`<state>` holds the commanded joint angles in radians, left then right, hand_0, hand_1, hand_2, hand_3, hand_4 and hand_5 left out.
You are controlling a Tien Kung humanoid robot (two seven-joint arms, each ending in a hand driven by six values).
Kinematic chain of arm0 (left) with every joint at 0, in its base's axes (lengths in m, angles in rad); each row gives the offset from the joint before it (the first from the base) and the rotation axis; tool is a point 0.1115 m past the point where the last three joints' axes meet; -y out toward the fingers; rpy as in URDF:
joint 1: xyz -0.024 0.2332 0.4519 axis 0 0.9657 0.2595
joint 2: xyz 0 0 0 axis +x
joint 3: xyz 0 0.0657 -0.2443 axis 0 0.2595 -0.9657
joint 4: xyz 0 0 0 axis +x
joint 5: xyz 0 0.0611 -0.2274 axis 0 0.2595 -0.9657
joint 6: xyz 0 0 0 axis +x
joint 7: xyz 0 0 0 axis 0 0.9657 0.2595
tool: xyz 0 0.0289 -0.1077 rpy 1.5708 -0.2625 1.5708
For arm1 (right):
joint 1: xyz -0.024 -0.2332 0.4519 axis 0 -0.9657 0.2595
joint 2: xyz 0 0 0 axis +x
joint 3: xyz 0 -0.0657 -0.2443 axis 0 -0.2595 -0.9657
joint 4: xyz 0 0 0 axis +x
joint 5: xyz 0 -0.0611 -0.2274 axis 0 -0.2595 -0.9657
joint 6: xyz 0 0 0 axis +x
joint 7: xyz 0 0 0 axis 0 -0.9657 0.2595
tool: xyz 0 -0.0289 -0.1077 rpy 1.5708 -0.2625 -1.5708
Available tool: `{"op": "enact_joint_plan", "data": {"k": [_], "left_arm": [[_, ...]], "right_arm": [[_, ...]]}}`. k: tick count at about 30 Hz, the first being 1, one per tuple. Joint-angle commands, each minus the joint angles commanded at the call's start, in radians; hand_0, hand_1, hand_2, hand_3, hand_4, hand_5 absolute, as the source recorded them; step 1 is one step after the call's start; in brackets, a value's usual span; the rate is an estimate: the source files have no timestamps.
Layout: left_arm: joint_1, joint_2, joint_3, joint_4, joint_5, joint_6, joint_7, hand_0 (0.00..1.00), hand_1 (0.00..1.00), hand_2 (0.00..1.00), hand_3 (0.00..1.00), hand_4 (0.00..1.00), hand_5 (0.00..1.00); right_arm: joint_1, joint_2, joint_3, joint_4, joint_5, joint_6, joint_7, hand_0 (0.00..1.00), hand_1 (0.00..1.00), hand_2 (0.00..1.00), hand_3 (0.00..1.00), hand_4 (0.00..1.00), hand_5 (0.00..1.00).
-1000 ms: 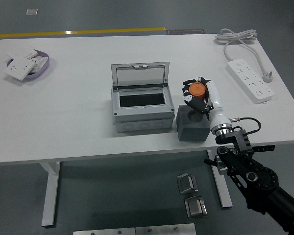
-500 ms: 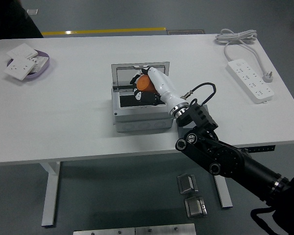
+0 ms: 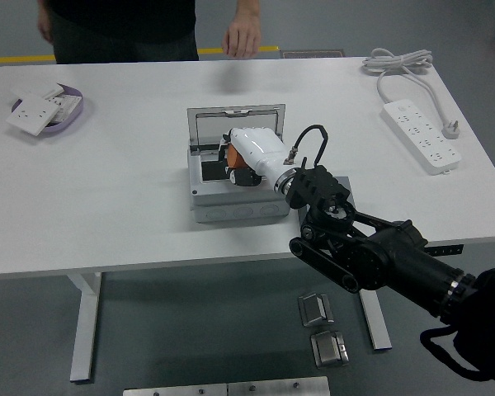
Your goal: Pick up the cylinder from the cube,place it in the box,flap close box
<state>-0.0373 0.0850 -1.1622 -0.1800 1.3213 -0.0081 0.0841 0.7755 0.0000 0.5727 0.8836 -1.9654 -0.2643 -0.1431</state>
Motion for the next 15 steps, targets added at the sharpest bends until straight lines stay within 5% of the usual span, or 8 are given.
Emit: {"op": "enact_joint_plan", "data": {"k": [1,2,7,8,13,14,15], "left_arm": [[0.0,0.0,0.0,0.0,0.0,0.0,0.0,0.597,0.619,0.572,0.608,0.669,0.319],[0.0,0.001,0.001,0.0,0.0,0.0,0.0,0.597,0.62,0.572,0.608,0.669,0.319],[-0.003,0.003,0.005,0.0,-0.002,-0.002,-0.001,0.597,0.62,0.572,0.608,0.669,0.319],[-0.003,0.003,0.007,0.0,-0.003,-0.002,-0.002,0.597,0.62,0.572,0.608,0.669,0.318],[-0.005,0.004,0.01,0.0,-0.005,-0.003,-0.002,0.597,0.62,0.572,0.608,0.669,0.318],[-0.004,0.004,0.01,0.0,-0.005,-0.003,-0.001,0.597,0.62,0.572,0.608,0.668,0.318],[-0.004,0.004,0.011,0.0,-0.005,-0.003,-0.001,0.597,0.62,0.572,0.608,0.668,0.318]], "right_arm": [[0.001,0.0,0.0,-0.002,-0.002,0.002,0.005,0.036,0.191,0.343,0.299,0.002,0.002],[0.003,0.0,0.0,-0.004,-0.003,0.003,0.009,0.334,0.408,0.475,0.468,0.336,0.002],[0.009,0.0,-0.001,-0.009,-0.008,0.009,0.017,0.334,0.408,0.475,0.468,0.336,0.002],[0.009,0.0,0.0,-0.009,-0.009,0.011,0.017,0.679,0.65,0.629,0.664,0.397,0.12],[0.011,0.0,0.001,-0.015,-0.016,0.021,0.016,0.679,0.65,0.629,0.664,0.397,0.12],[0.011,0.0,0.001,-0.016,-0.018,0.024,0.015,0.776,0.681,0.669,0.688,0.541,0.257],[0.01,0.0,0.002,-0.017,-0.02,0.026,0.015,0.776,0.681,0.669,0.688,0.541,0.257]]}}
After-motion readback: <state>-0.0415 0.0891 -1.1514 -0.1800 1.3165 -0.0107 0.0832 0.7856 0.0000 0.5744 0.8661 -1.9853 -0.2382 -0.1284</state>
